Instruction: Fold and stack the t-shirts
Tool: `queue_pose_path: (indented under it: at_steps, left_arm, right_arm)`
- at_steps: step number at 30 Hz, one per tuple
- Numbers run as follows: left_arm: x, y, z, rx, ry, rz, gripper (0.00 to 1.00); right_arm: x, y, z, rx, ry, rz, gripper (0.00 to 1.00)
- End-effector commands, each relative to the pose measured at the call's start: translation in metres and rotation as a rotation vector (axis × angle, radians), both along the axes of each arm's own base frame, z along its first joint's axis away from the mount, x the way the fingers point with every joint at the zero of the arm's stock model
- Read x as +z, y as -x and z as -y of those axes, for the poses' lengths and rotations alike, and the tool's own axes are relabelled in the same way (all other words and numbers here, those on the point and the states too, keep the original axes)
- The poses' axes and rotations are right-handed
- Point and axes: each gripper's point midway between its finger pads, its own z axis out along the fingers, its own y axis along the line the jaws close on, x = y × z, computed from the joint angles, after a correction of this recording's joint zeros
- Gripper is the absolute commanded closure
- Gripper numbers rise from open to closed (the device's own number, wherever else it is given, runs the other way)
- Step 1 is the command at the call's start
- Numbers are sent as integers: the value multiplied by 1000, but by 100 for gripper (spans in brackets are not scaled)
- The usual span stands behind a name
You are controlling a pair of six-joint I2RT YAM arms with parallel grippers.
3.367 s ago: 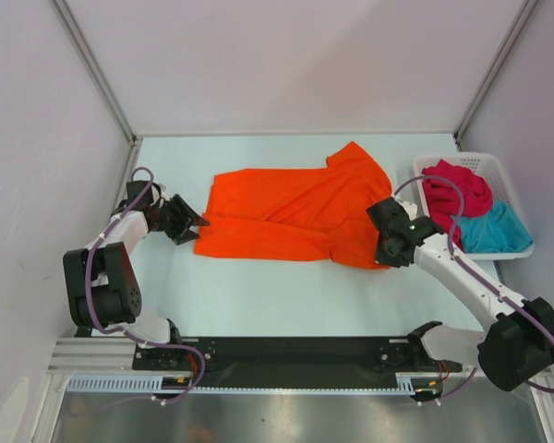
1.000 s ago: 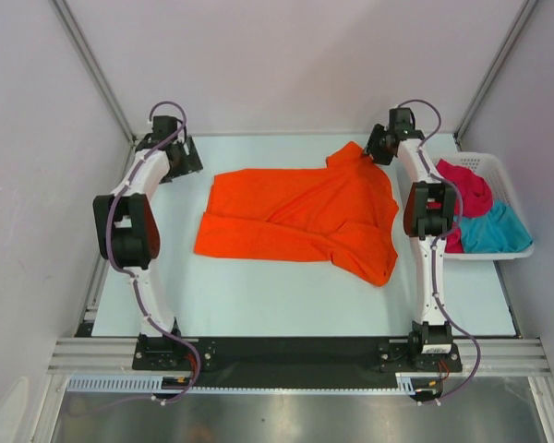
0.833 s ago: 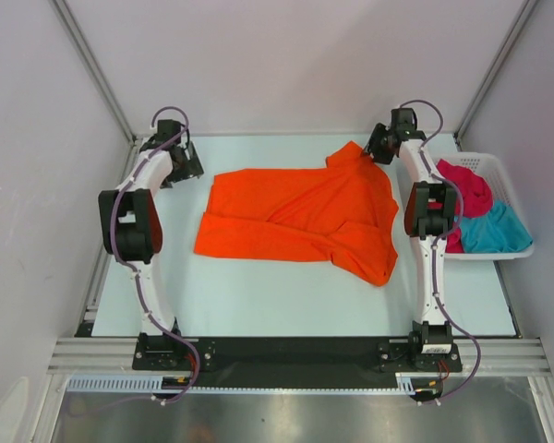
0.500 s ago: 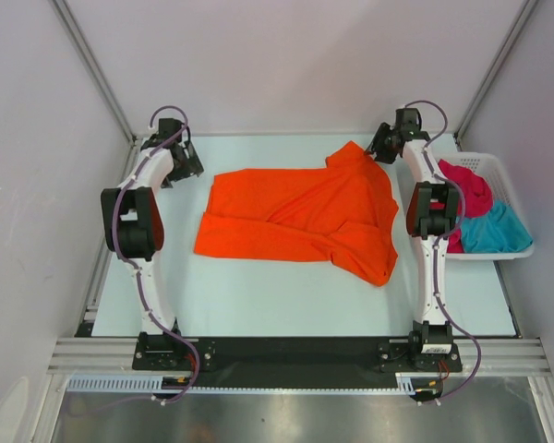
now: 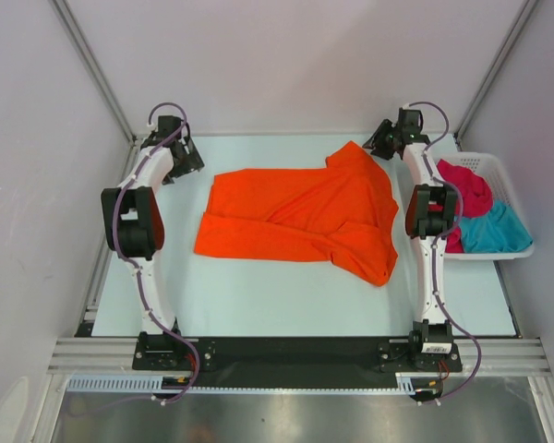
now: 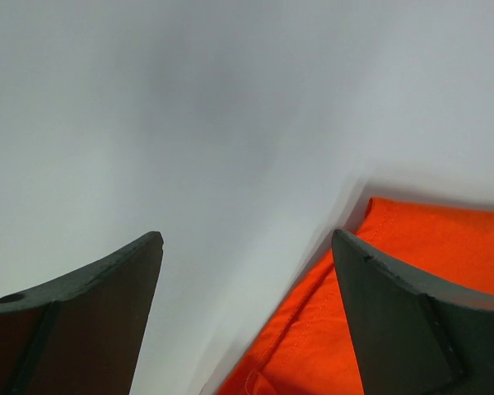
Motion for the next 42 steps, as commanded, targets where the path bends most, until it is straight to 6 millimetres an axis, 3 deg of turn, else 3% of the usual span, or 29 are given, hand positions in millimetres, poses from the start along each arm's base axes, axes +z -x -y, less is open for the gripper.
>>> queue_pose_path:
  at_steps: [1,5,12,13,19,20,25,28,33,42]
  left_arm:
    - [14,-15,6,7,22,57,11]
    - [15,-18,11,-5,50,63,11]
    - [-1,-18,27,-22,138,37,12]
    - [-3,-18,28,-24,148,35,12]
    - [-13,-21,35,-28,184,29,13]
    - [-13,-23,49,-53,187,31,13]
    - [-22,-27,51,-55,192,22,15]
    - [-26,-31,51,-55,192,22,18]
    - [-32,-38,56,-63,216,24,26]
    - [-25,-64,67,-67,274,85,26]
  right_arm:
    - [-18,-5,-11,8,-82,-3,52]
    - [-26,-3,-21,23,-93,-14,52]
    - [-32,5,-39,68,-116,-36,53]
    - [-33,9,-58,103,-113,-41,53]
    - [-41,21,-77,149,-106,-76,56]
    - [-41,22,-79,152,-106,-76,58]
    - [-36,21,-82,150,-96,-67,88]
    - [-31,20,-81,146,-84,-61,100]
    - [-23,21,-78,147,-60,-57,100]
    - [5,25,-66,147,14,-34,100]
